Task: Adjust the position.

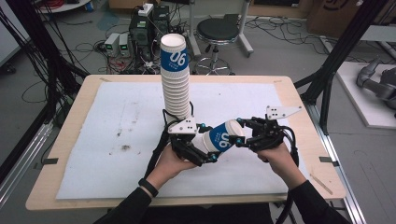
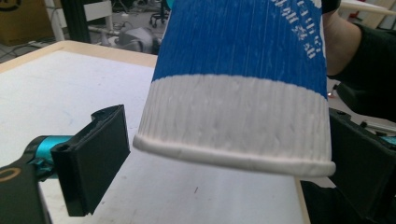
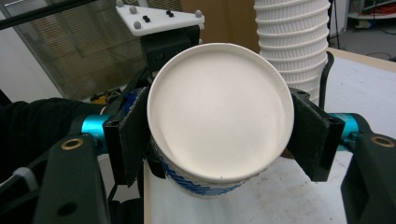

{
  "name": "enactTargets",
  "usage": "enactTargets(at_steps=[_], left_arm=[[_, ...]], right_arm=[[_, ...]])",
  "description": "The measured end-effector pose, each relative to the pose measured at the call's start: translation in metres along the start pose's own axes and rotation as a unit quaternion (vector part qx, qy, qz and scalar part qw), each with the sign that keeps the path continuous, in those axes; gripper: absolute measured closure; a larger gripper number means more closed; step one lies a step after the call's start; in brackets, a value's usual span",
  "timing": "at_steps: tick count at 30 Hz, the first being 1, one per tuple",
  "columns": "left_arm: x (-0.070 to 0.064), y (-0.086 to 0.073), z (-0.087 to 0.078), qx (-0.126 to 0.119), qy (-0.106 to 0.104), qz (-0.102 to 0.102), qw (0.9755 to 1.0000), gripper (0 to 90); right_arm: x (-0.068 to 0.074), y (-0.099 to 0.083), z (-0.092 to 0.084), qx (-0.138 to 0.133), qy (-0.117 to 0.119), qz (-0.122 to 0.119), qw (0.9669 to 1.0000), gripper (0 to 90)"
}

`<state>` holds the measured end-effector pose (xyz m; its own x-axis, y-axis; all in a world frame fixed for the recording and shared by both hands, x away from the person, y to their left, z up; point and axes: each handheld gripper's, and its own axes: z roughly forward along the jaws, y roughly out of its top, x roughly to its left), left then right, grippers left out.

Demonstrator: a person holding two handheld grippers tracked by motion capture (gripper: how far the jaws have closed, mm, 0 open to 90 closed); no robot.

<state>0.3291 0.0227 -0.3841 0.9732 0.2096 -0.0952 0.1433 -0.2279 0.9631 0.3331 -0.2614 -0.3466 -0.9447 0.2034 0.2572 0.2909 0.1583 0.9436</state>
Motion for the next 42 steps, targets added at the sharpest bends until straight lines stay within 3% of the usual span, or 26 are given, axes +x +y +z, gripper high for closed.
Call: enactTargets(at_steps=[2, 4, 10, 15, 19, 21, 24, 30, 32, 35, 37, 39, 42], left_arm=[[0.001, -0.001, 0.000, 0.001, -0.003, -0.003, 1.0000, 7.3], [0.003, -0.001, -0.002, -0.001, -0.020, -0.006, 0.9998, 13.7], [0.005, 0.000, -0.008, 0.002, -0.025, 0.002, 0.9997, 18.1], [0.006, 0.006, -0.012, 0.028, -0.021, 0.012, 0.9993, 19.2], [0.006, 0.010, -0.014, 0.051, -0.018, 0.019, 0.9983, 19.8], [0.005, 0.012, -0.016, 0.072, -0.014, 0.027, 0.9969, 20.0], [0.005, 0.015, -0.016, 0.101, -0.010, 0.040, 0.9940, 20.4], [0.001, 0.017, -0.011, 0.154, 0.002, 0.064, 0.9860, 21.0], [0.001, 0.017, -0.010, 0.160, 0.001, 0.066, 0.9849, 21.0], [-0.001, 0.017, -0.009, 0.159, 0.000, 0.069, 0.9849, 21.0], [-0.001, 0.017, -0.009, 0.157, 0.001, 0.071, 0.9850, 20.8], [-0.001, 0.018, -0.010, 0.150, 0.001, 0.070, 0.9863, 18.8], [-0.001, 0.019, -0.012, 0.123, 0.002, 0.066, 0.9903, 15.9]], right_arm=[[0.000, 0.000, 0.001, -0.001, -0.001, -0.001, 1.0000, 29.6], [0.000, -0.001, 0.001, -0.001, -0.003, 0.001, 1.0000, 29.6], [-0.001, -0.001, 0.001, 0.003, 0.002, 0.003, 1.0000, 30.0], [-0.003, -0.002, 0.002, 0.012, 0.007, 0.007, 0.9999, 29.3], [-0.004, -0.001, 0.000, 0.020, -0.006, 0.000, 0.9998, 22.3], [-0.005, 0.000, -0.002, 0.028, -0.003, 0.004, 0.9996, 21.1], [-0.004, 0.002, -0.003, 0.060, -0.010, -0.013, 0.9981, 20.4], [0.003, 0.004, 0.004, 0.116, -0.027, -0.048, 0.9917, 20.4], [0.004, 0.002, 0.009, 0.133, -0.028, -0.051, 0.9893, 20.4], [0.005, -0.002, 0.016, 0.153, -0.029, -0.055, 0.9863, 20.8], [0.006, -0.003, 0.018, 0.156, -0.036, -0.064, 0.9850, 26.4], [0.004, -0.003, 0.017, 0.153, -0.030, -0.060, 0.9860, 27.2], [0.001, -0.002, 0.013, 0.138, -0.019, -0.054, 0.9887, 27.8]])
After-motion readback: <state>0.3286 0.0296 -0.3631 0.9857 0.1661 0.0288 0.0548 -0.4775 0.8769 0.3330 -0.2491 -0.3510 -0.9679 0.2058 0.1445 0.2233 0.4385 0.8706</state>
